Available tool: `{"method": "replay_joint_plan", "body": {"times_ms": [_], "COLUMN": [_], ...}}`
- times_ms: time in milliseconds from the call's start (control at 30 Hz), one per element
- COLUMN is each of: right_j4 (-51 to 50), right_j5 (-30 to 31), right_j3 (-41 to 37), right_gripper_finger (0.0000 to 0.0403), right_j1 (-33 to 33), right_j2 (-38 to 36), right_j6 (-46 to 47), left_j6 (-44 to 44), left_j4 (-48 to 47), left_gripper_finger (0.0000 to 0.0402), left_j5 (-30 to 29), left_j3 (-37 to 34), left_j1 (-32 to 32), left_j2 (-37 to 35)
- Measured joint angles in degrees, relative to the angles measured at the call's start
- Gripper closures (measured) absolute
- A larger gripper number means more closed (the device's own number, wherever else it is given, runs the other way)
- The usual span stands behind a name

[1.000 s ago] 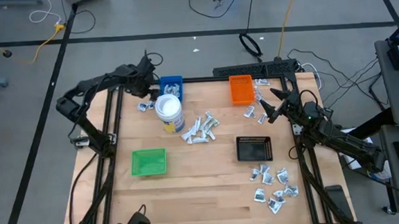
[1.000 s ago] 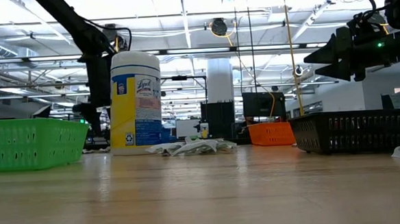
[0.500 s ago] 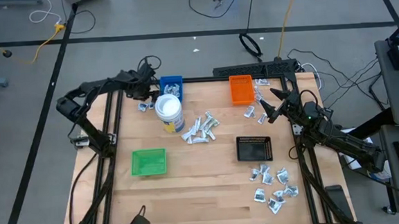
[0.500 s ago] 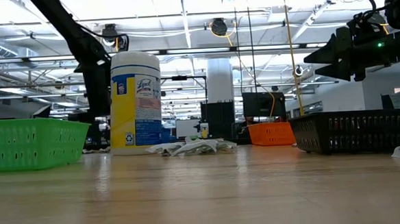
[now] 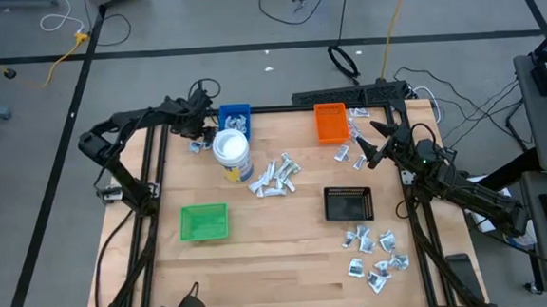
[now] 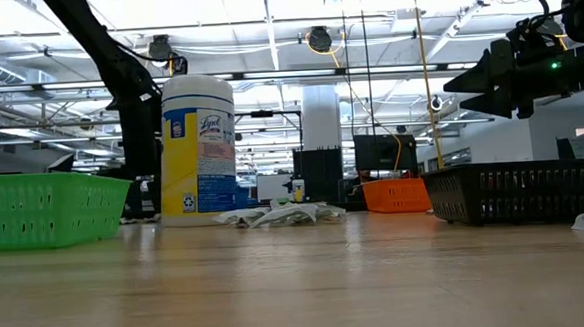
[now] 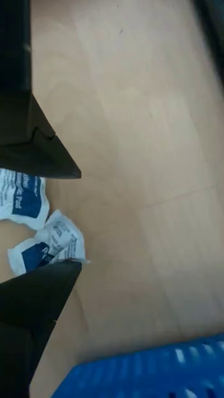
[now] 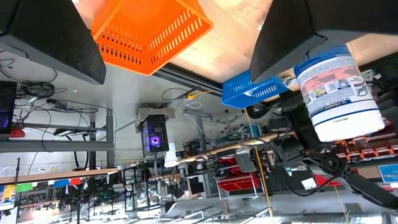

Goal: Pick & Place First Aid Supplies
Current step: Put the blue alcohol pad into the blue bin

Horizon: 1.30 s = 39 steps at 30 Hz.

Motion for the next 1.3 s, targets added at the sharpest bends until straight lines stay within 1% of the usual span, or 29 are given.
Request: {"method": "replay_joint_plan", "body": {"times_ms": [233, 367, 533, 667, 700, 867, 1033, 1300], "right_j4": [0.0, 0.0, 0.0, 0.0, 0.0, 0.0, 0.0, 0.0], "right_j5": [0.02, 0.0, 0.0, 0.02, 0.02, 0.01, 0.02, 0.01], "right_j3": [-0.02, -0.02, -0.02, 0.0, -0.01, -0.01, 0.0, -0.01], "right_gripper_finger": [0.0009, 0.0009, 0.0009, 0.0009, 0.0009, 0.0009, 0.0009, 0.0009], "right_j1": [-0.01, 0.0, -0.01, 0.0, -0.02, 0.0, -0.02, -0.02], "right_j2": [0.02, 0.0, 0.01, 0.02, 0.01, 0.02, 0.02, 0.02], "right_j6": [0.0, 0.0, 0.0, 0.0, 0.0, 0.0, 0.0, 0.0], "left_j6": [0.0, 0.0, 1.03, 0.8, 0.4, -2.58, -3.83, -4.05], "left_j4": [-0.7, -0.7, -0.86, -0.84, -0.78, -1.5, -5.46, -17.37], "left_gripper_finger": [0.0228, 0.0263, 0.0325, 0.0386, 0.0393, 0.0398, 0.0399, 0.04], "left_j5": [2.52, 2.61, 2.78, 3.35, 3.98, 5.59, 5.22, 5.12], "left_j3": [-0.01, -0.01, 0.01, 0.0, 0.01, 1.46, 5.29, 13.97], "left_j1": [0.07, 0.1, 0.39, 0.39, 0.44, 0.99, 2.13, 5.08], "left_j2": [1.11, 1.1, 1.1, 1.1, 1.1, 0.99, 0.23, 0.07]}}
